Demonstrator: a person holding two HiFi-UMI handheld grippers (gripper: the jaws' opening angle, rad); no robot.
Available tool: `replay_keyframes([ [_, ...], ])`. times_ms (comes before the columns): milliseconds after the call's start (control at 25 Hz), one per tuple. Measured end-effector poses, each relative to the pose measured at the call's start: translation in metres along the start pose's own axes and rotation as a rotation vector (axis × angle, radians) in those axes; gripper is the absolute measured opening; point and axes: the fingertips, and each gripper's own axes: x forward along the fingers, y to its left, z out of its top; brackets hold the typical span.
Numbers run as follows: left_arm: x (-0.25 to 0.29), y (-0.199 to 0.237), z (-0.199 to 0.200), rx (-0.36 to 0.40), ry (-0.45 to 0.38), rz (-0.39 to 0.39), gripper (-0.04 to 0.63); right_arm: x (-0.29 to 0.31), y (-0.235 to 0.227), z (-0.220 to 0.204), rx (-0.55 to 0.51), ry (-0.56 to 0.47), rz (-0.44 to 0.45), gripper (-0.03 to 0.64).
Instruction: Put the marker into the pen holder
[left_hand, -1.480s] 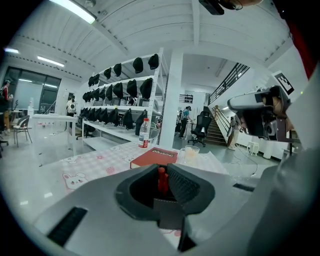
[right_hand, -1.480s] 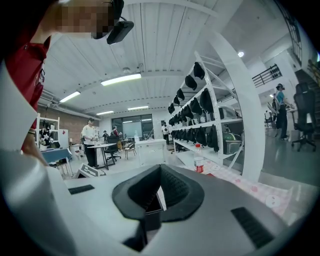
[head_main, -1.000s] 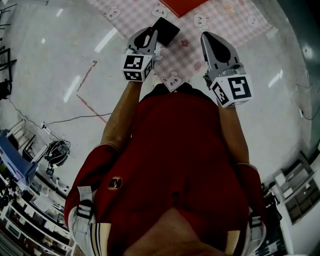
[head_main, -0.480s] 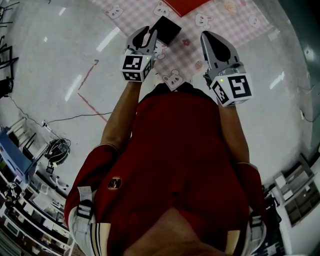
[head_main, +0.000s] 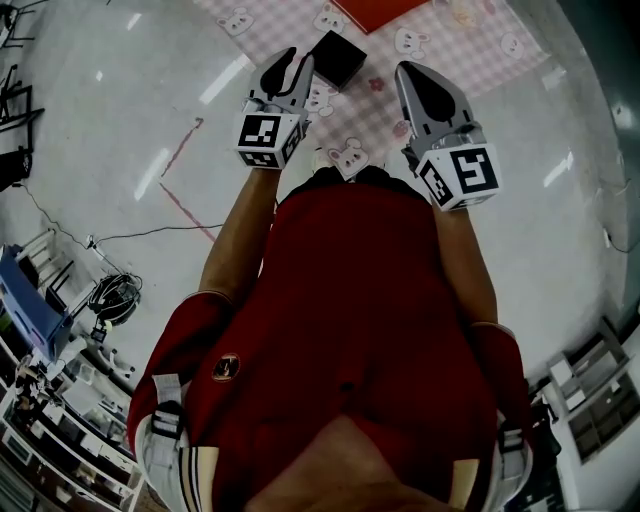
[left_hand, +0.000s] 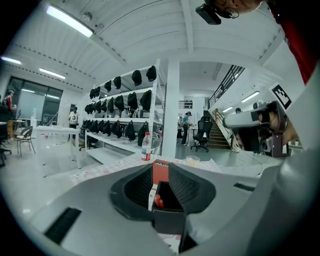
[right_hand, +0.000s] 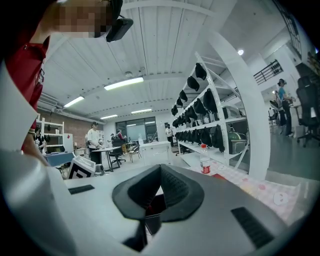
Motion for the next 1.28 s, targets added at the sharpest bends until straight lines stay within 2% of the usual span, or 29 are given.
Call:
replay_keyframes([
  [560, -0.041, -0.023, 0.080, 0.011, -0.180, -0.031, 0.062, 0.001, 0.025, 0.008, -0.021, -0.050, 0.066, -0.002],
  [880, -0.048, -0.038, 0.083, 0.023, -0.177, -0.048, 0.009, -0.002, 0.039, 0.013, -0.043, -0.069, 0.113, -0.002],
  [1280, -0.051, -0.042, 0.083, 0.027, -0.179, -0.050, 0.007, -0.003, 0.043, 0.012, -0.053, -0.071, 0.129, -0.002],
])
